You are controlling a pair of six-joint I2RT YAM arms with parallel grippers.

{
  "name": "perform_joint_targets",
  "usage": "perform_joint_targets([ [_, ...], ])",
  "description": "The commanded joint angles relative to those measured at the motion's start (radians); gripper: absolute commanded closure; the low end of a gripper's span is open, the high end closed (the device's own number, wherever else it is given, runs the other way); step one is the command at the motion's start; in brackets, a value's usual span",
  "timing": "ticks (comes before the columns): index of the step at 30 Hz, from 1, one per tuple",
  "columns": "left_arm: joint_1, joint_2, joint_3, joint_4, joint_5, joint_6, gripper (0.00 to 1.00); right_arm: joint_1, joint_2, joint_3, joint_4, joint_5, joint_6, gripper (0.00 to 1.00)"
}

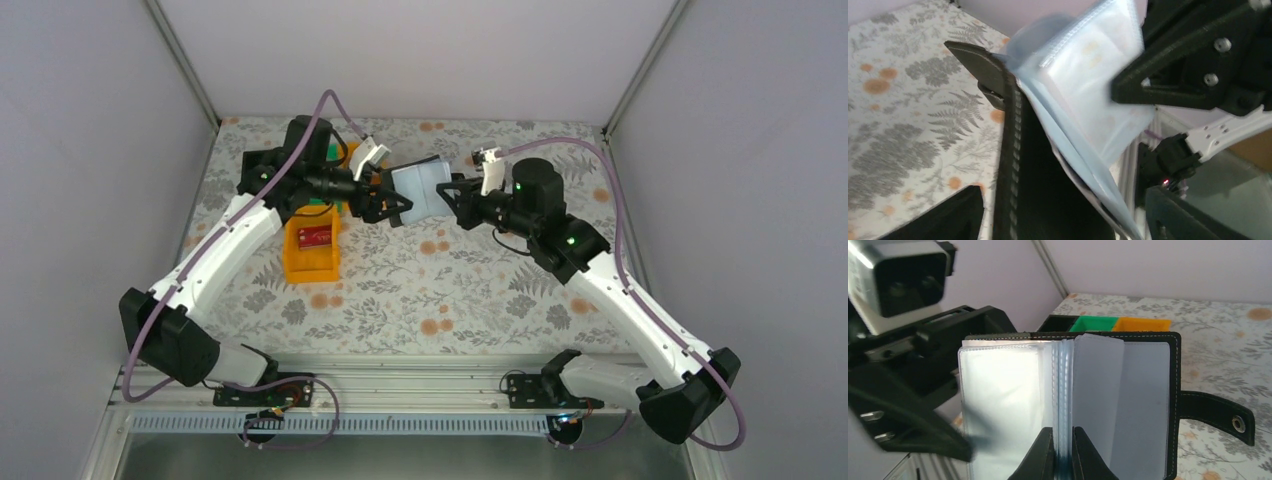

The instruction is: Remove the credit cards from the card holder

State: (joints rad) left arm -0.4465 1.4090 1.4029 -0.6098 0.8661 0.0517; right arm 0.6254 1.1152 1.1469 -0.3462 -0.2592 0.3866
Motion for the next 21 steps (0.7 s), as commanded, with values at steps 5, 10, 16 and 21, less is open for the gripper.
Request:
perform_joint_targets([
  [5,-0.022,-0.040,-0.075,0.111,0.138,0.006,0.88,0.013,-0.029,0.006,0.096,-0.183,-0.092,0.96],
  [10,-0.024,-0.081,-0.119,0.106,0.160,0.020,0.98,0.004,-0.046,0.024,0.025,-0.132,-0.171,0.66],
  [16,-0.023,-0.155,-0.175,0.062,0.071,0.209,0.98,-0.027,-0.091,0.070,-0.074,-0.163,-0.349,0.33],
  [21,-0.024,-0.190,-0.172,0.004,0.066,0.365,0.98,-0.032,-0.115,0.055,-0.120,-0.029,-0.438,0.41],
])
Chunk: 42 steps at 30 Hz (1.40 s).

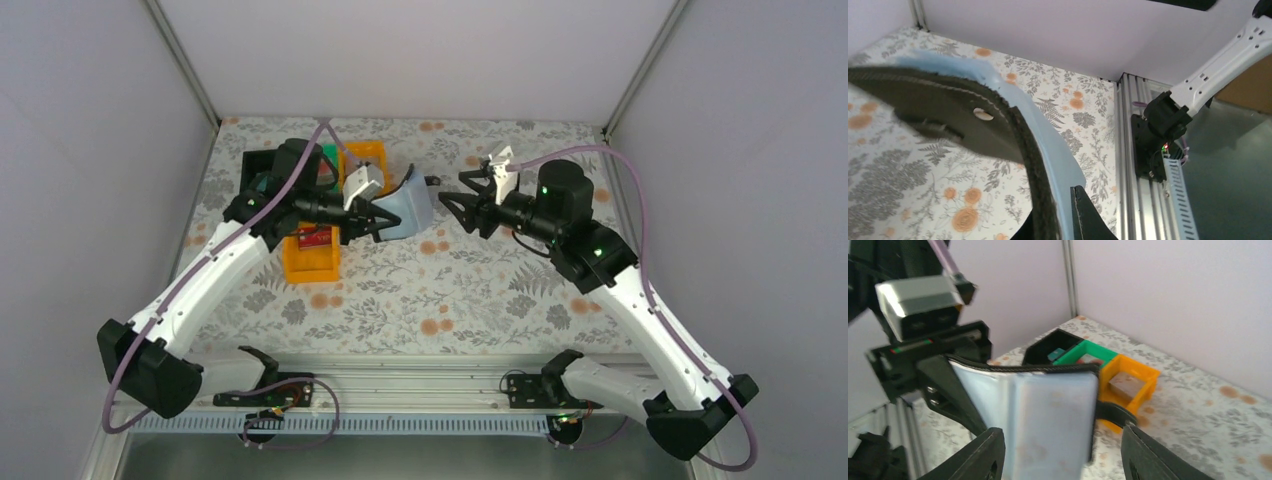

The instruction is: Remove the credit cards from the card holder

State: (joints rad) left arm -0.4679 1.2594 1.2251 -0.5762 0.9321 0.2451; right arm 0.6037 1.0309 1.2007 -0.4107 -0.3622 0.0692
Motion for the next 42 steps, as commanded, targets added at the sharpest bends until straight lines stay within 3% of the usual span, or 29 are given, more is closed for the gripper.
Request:
perform_joint_targets([
  [1,-0.003,-0.045,0.006,-0.042,-0.004,0.198,0.98,-0.011,-0.047,-0.016,-0.048,0.066,-0.137,0.41],
  [6,-0.005,-0.067,0.014,-0.134,0.023,0.424,0.97,-0.011,-0.076,-0.071,-0.008,0.027,-0.180,0.37],
  [8,-0.006,-0.069,0.029,-0.177,-0.027,0.510,0.98,-0.011,-0.076,-0.073,-0.005,-0.066,-0.198,0.37],
  [12,-0.006,-0.072,0.050,-0.138,-0.172,0.497,0.98,-0.010,-0.085,-0.110,0.066,-0.387,-0.202,0.37],
  [15,-0.006,-0.074,0.062,-0.142,-0.095,0.458,0.98,-0.009,-0.077,-0.153,0.118,-0.473,-0.182,0.35],
  [31,-0.007,-0.089,0.070,-0.131,-0.084,0.444,0.97,-0.010,-0.088,-0.251,0.184,-0.359,-0.214,0.28],
  [42,-0.006,-0.096,0.029,-0.003,-0.104,0.229,0.98,0.002,-0.056,-0.245,0.226,-0.539,-0.150,0.42],
])
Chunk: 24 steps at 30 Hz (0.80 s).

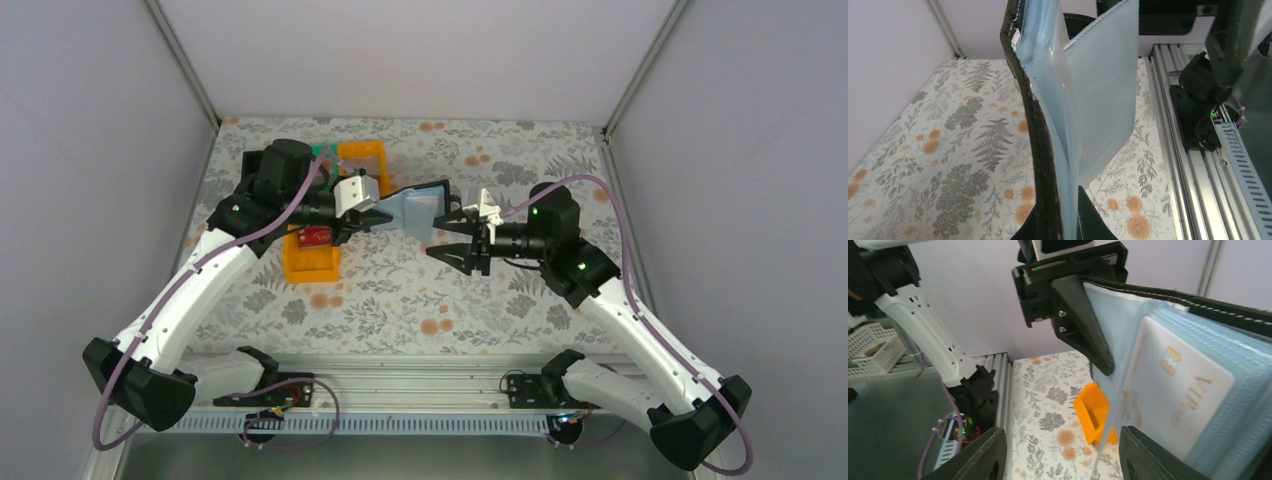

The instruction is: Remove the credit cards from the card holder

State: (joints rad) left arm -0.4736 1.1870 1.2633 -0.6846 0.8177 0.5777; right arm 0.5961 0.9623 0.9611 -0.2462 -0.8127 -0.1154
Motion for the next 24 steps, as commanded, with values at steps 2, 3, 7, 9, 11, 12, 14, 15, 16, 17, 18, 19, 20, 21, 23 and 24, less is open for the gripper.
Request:
perform_joint_targets([
  [2,0.000,-0.021,-0.009,0.123,0.012,-0.125,0.98,0.026,0.032,0.003,0.089,-0.094,0.057,0.42],
  [3,0.000,-0.020,-0.010,0.129,0.018,-0.131,0.98,0.037,0.040,0.008,0.107,-0.084,0.065,0.42],
  [7,0.000,-0.015,-0.013,0.154,0.034,-0.165,0.98,0.121,0.090,0.038,0.190,0.036,0.106,0.41],
  [9,0.000,-0.015,-0.018,0.170,0.046,-0.187,0.98,0.173,0.126,0.066,0.195,0.076,0.091,0.42],
  [11,0.000,-0.016,-0.019,0.176,0.066,-0.204,0.98,0.215,0.156,0.097,0.158,0.126,0.048,0.42],
  [12,-0.002,-0.017,-0.018,0.176,0.077,-0.206,0.98,0.228,0.161,0.106,0.138,0.151,0.034,0.43],
  [14,-0.001,-0.019,-0.016,0.168,0.093,-0.205,0.98,0.237,0.156,0.119,0.088,0.183,0.011,0.42],
  [15,0.000,-0.023,-0.016,0.164,0.098,-0.202,0.98,0.238,0.145,0.122,0.065,0.192,0.000,0.41],
  [16,0.001,-0.024,-0.017,0.159,0.102,-0.197,0.98,0.237,0.129,0.125,0.041,0.200,-0.014,0.40],
  [17,0.001,-0.026,-0.018,0.154,0.103,-0.188,0.98,0.237,0.107,0.128,0.015,0.210,-0.027,0.39],
  [18,0.001,-0.030,-0.020,0.146,0.104,-0.177,0.98,0.237,0.080,0.132,-0.012,0.227,-0.041,0.38],
  [19,0.001,-0.032,-0.020,0.139,0.104,-0.164,0.98,0.236,0.049,0.135,-0.035,0.254,-0.057,0.37],
  [20,0.000,-0.036,-0.022,0.131,0.105,-0.149,0.98,0.234,0.014,0.137,-0.054,0.281,-0.069,0.35],
  [21,0.001,-0.038,-0.025,0.123,0.108,-0.139,0.98,0.232,-0.021,0.136,-0.066,0.310,-0.075,0.32],
  [23,0.001,-0.046,-0.029,0.115,0.125,-0.124,0.98,0.219,-0.083,0.131,-0.076,0.400,-0.078,0.25],
  [24,0.001,-0.049,-0.030,0.111,0.136,-0.116,0.98,0.210,-0.103,0.132,-0.079,0.463,-0.066,0.19],
])
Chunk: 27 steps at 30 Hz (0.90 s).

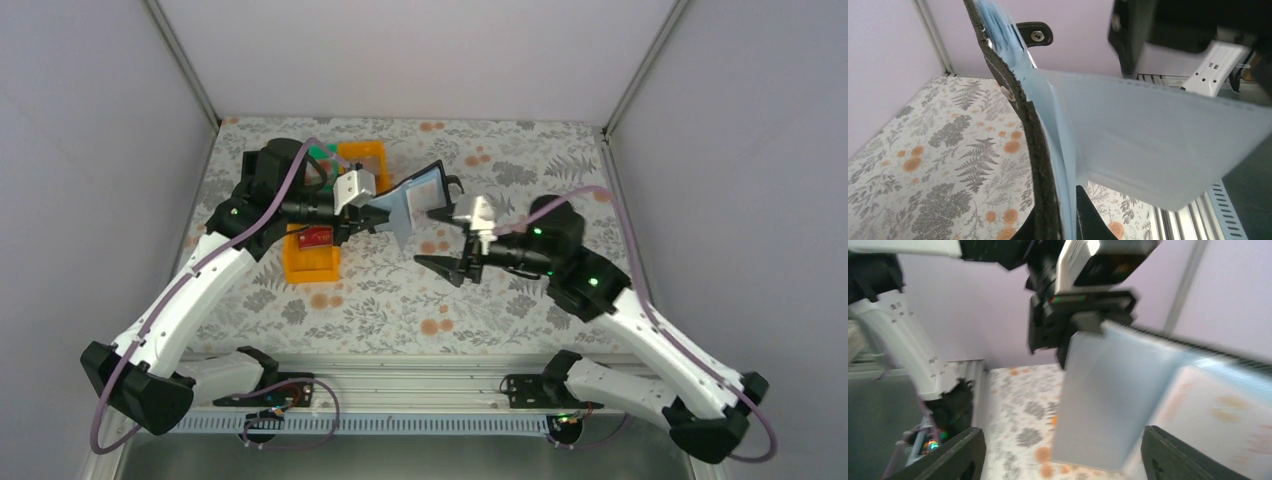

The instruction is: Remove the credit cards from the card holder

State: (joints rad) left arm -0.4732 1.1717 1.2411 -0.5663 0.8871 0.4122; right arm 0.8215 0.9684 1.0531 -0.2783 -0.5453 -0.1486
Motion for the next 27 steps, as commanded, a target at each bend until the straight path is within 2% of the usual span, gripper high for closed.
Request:
perform_joint_targets([
  [1,0.000,-0.038,-0.010,-0.013,0.075,0.055,0.97,-0.027,-0.119,0.046,-0.053,0.253,-0.016,0.03],
  [3,0.001,-0.041,-0.013,-0.023,0.092,0.067,0.98,-0.052,-0.107,0.073,-0.071,0.337,0.019,0.01],
  [5,0.001,-0.047,-0.015,-0.032,0.120,0.079,0.98,-0.092,-0.068,0.101,-0.086,0.313,0.041,0.01],
  [11,0.001,-0.059,-0.012,-0.052,0.168,0.104,0.98,-0.243,0.080,0.199,-0.108,0.011,0.048,0.01],
  [15,0.000,-0.064,-0.012,-0.076,0.183,0.134,0.98,-0.266,0.121,0.194,-0.084,-0.234,0.026,0.01],
  [18,0.001,-0.068,-0.011,-0.094,0.204,0.160,0.98,-0.268,0.157,0.187,-0.112,-0.278,0.002,0.01],
  [20,0.001,-0.069,-0.010,-0.109,0.218,0.179,0.98,-0.270,0.164,0.179,-0.110,-0.350,-0.010,0.07],
  [23,0.000,-0.069,-0.013,-0.108,0.211,0.177,0.98,-0.269,0.168,0.174,-0.111,-0.500,-0.027,0.25],
  [25,0.001,-0.069,-0.012,-0.104,0.214,0.169,0.97,-0.269,0.175,0.171,-0.131,-0.519,-0.032,0.37],
  [27,0.001,-0.066,-0.009,-0.104,0.224,0.167,0.98,-0.269,0.176,0.162,-0.144,-0.520,-0.037,0.41],
])
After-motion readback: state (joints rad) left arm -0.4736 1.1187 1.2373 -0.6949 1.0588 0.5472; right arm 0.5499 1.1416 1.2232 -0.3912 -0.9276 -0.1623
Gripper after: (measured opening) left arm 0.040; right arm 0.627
